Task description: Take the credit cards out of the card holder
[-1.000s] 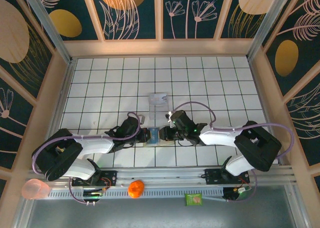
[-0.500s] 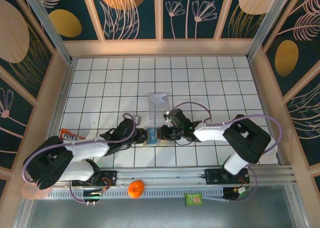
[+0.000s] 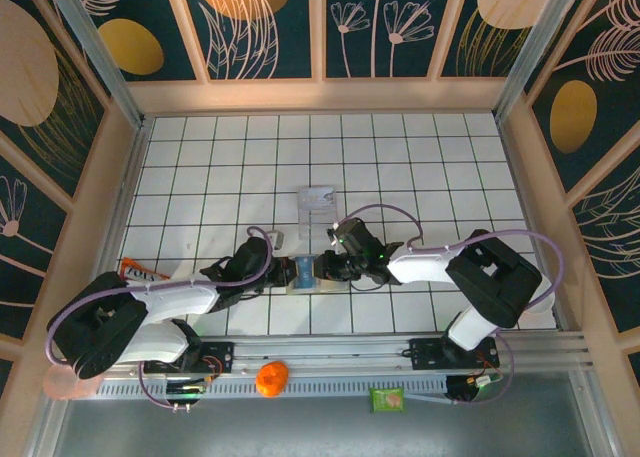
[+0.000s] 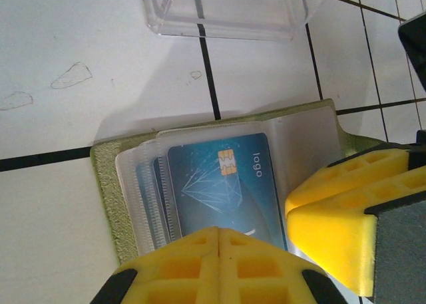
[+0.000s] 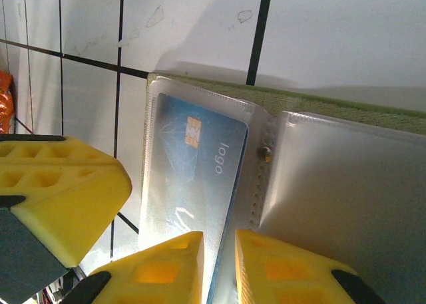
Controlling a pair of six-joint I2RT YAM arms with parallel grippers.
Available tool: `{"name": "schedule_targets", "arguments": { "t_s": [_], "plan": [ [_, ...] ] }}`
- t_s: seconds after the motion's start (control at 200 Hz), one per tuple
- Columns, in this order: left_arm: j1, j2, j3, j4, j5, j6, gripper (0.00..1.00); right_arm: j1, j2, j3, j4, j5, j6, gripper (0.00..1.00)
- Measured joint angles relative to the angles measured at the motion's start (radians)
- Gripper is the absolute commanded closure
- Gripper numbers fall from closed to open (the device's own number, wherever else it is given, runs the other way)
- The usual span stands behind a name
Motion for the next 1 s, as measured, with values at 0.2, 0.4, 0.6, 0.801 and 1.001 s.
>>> {"name": "schedule_targets", "arguments": {
  "t_s": [0.2, 0.4, 0.6, 0.801, 1.001],
  "plan": [
    [0.0, 0.045, 0.002, -0.002, -0.004, -0.002, 1.0, 0.0, 0.0, -0.005, 0.0, 0.003, 0.0, 0.79],
    [0.0, 0.045, 0.002, -0.002, -0.004, -0.005, 1.0, -0.006, 0.0, -0.011, 0.01, -0.003, 0.0, 0.81],
    [0.0, 0.045, 0.002, -0.002, -0.002, -0.006, 1.0, -0.006, 0.007, -0.011, 0.031, -0.019, 0.0, 0.83],
    [0.0, 0.047, 0.002, 0.0, -0.001, -0.009, 1.0, -0.006, 0.022, -0.011, 0.037, -0.019, 0.0, 0.87],
    [0.0, 0.047, 0.001, 0.0, -0.001, -0.009, 1.0, -0.006, 0.029, -0.011, 0.048, -0.026, 0.0, 0.86]
  ]
}}
